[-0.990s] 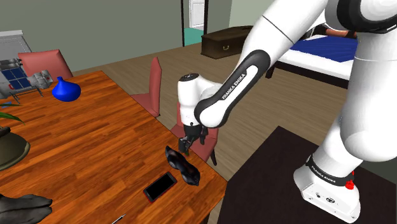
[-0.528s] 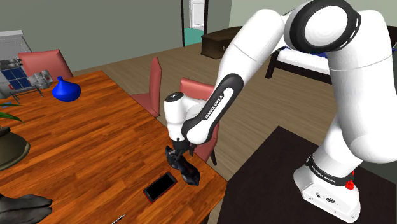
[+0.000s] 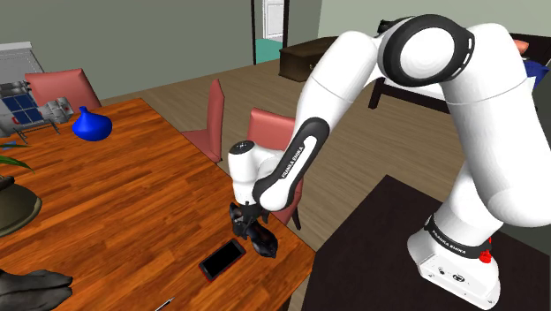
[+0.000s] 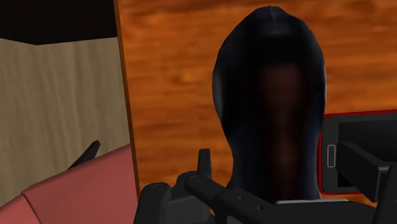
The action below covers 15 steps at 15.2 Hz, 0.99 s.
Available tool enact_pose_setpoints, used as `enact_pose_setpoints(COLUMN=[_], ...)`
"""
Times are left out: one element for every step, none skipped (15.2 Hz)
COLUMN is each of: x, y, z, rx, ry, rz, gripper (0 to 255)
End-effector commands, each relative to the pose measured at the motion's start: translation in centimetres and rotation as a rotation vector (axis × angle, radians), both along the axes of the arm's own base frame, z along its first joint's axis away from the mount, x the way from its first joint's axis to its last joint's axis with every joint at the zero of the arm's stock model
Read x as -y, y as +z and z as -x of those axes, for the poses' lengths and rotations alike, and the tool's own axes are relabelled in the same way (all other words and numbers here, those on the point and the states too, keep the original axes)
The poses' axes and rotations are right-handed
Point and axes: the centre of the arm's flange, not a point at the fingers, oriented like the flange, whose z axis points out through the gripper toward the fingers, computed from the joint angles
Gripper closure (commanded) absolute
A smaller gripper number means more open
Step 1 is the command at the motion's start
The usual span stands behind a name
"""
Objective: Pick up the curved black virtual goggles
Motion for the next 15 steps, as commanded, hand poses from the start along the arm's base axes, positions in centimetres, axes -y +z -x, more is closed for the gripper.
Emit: enact_pose_setpoints(x=[0.0, 0.0, 0.0, 0.0, 0.0, 0.0, 0.0, 0.0, 0.0, 0.0, 0.0, 0.0, 0.0, 0.0, 0.0], y=[-0.2, -0.2, -0.1, -0.1, -0.1, -0.1, -0.1, -0.1, -0.1, -0.1, 0.4, 0.9, 1.4, 2.0, 2.5], z=[0.0, 0.0, 0.0, 0.0, 0.0, 0.0, 0.0, 0.0, 0.0, 0.0, 0.0, 0.0, 0.0, 0.0, 0.0], rx=[0.0, 0.0, 0.0, 0.0, 0.0, 0.0, 0.001, 0.001, 0.001, 0.0, 0.0, 0.0, 0.0, 0.0, 0.0], ry=[0.0, 0.0, 0.0, 0.0, 0.0, 0.0, 0.0, 0.0, 0.0, 0.0, 0.0, 0.0, 0.0, 0.0, 0.0], rz=[0.0, 0.0, 0.0, 0.0, 0.0, 0.0, 0.0, 0.0, 0.0, 0.0, 0.0, 0.0, 0.0, 0.0, 0.0], gripper=[255, 255, 255, 255, 255, 255, 255, 255, 255, 255, 255, 255, 255, 255, 255])
